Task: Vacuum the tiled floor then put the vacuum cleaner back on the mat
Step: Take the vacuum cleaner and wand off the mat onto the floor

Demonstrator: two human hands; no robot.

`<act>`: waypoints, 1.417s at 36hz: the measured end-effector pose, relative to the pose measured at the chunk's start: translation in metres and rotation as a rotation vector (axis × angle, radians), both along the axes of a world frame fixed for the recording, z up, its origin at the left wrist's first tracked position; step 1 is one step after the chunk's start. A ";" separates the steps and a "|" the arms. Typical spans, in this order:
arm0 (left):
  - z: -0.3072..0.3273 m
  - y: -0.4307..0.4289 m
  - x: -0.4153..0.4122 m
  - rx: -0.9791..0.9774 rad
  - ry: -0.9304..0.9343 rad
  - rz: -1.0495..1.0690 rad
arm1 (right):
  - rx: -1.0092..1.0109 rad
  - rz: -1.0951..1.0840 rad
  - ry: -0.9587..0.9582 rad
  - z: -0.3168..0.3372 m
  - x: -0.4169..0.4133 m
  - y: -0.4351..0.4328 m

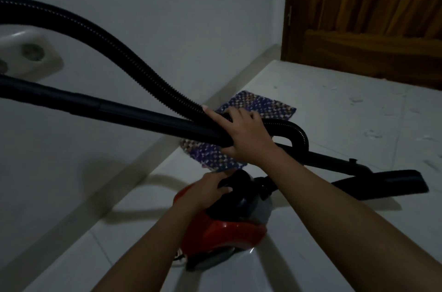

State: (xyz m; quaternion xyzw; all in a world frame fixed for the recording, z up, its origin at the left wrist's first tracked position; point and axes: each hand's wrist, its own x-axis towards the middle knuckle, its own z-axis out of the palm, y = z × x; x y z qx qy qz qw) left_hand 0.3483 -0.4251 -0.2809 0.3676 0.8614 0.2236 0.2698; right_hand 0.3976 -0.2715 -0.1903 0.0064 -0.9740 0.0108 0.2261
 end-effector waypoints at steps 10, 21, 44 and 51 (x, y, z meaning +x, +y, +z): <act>0.007 -0.010 0.004 0.007 0.007 -0.097 | 0.058 -0.039 0.042 -0.007 0.010 -0.012; -0.037 -0.075 0.017 0.444 0.144 0.483 | -0.010 -0.039 0.083 -0.013 0.013 -0.026; -0.122 -0.099 0.011 0.562 -0.380 0.844 | -0.136 -0.043 0.146 -0.028 -0.013 -0.036; -0.126 -0.099 0.011 0.525 -0.390 0.860 | -0.152 -0.023 0.131 -0.028 -0.012 -0.044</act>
